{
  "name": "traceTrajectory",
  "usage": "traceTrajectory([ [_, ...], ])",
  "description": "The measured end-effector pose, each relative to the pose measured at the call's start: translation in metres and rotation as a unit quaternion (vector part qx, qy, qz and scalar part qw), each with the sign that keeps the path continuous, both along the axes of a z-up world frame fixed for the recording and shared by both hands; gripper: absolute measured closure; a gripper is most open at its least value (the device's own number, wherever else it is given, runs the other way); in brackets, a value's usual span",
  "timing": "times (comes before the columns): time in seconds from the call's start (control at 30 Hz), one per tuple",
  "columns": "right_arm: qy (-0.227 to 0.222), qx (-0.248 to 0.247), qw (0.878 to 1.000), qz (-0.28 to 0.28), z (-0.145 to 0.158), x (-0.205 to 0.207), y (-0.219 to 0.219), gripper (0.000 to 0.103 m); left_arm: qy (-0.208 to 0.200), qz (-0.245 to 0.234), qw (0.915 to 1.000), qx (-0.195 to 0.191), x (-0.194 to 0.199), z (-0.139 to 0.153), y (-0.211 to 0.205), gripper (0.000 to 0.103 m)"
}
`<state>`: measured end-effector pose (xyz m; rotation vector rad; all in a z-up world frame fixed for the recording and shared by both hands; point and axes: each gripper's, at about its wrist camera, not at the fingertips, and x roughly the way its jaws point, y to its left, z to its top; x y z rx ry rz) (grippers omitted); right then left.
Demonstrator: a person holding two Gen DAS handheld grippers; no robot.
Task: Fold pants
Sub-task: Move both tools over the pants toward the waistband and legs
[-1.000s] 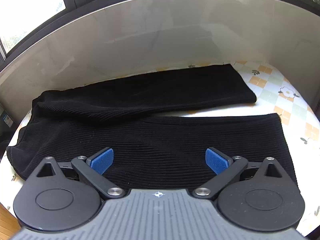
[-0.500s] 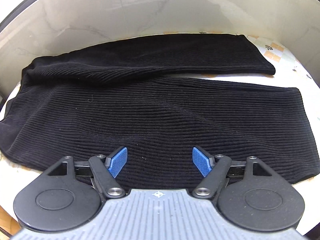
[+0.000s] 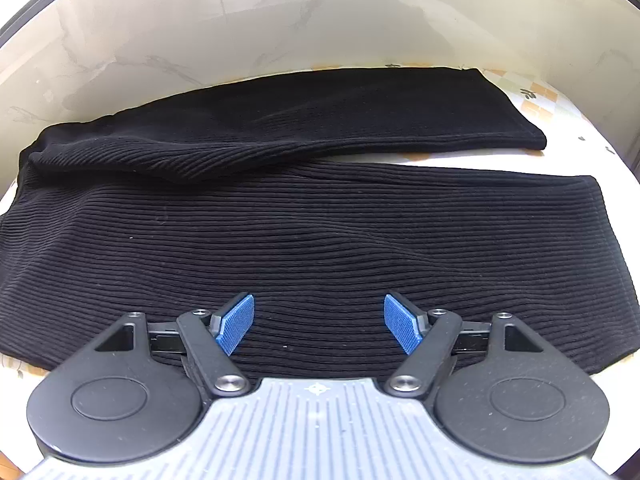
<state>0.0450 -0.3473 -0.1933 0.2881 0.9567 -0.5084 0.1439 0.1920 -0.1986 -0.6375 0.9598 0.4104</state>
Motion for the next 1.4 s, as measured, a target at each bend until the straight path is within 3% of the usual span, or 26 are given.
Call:
traceTrajectory([
  [0.53, 0.006, 0.016, 1.0, -0.018, -0.009, -0.024, -0.031, 0.027, 0.032, 0.064, 0.9957, 0.059, -0.075, 0.003, 0.003, 0.086],
  [0.9, 0.003, 0.019, 1.0, -0.003, -0.015, -0.06, -0.047, 0.027, 0.033, 0.077, 0.9896, 0.117, -0.085, 0.019, -0.028, 0.081],
  [1.03, -0.006, 0.027, 1.0, -0.001, -0.015, -0.07, -0.05, 0.027, 0.026, 0.078, 0.9896, 0.118, -0.085, 0.028, -0.036, 0.075],
  [1.4, -0.045, 0.056, 0.997, -0.021, 0.008, -0.088, -0.067, 0.028, -0.024, 0.055, 0.9883, 0.14, -0.091, 0.071, -0.061, 0.074],
])
